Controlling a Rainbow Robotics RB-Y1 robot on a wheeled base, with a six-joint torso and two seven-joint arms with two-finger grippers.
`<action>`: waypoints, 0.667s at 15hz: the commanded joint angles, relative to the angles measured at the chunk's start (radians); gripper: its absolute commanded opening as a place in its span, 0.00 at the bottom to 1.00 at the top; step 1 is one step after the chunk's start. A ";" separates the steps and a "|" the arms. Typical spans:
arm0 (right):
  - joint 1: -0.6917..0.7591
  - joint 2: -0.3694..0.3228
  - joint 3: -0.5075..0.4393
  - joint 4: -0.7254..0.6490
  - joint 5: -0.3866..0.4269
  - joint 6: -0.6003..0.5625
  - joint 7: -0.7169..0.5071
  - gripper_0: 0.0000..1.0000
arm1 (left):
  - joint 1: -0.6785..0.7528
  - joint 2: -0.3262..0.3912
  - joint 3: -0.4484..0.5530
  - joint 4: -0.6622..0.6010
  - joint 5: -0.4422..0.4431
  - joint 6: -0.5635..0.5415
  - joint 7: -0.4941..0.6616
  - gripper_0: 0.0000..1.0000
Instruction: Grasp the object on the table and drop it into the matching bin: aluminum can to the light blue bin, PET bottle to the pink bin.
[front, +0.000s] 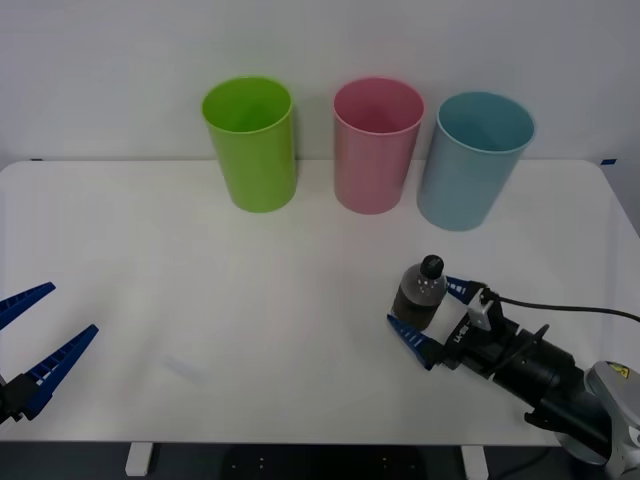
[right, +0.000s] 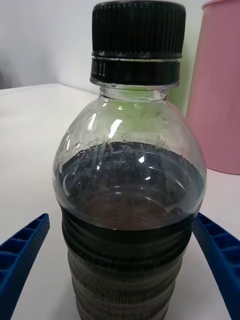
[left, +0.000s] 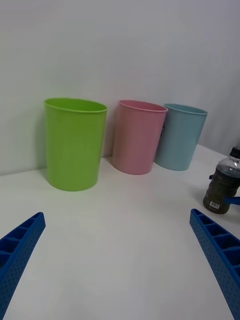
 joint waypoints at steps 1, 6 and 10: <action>0.000 0.000 0.005 0.000 0.000 0.012 -0.007 0.00 | 0.000 0.000 0.000 0.000 0.000 0.000 0.000 1.00; -0.003 0.000 0.005 0.000 0.000 0.014 -0.007 0.00 | 0.000 0.000 0.000 0.000 0.000 0.000 0.000 1.00; -0.003 -0.002 0.005 -0.002 -0.006 0.015 -0.008 0.00 | 0.000 0.000 0.000 0.000 0.000 0.000 0.000 1.00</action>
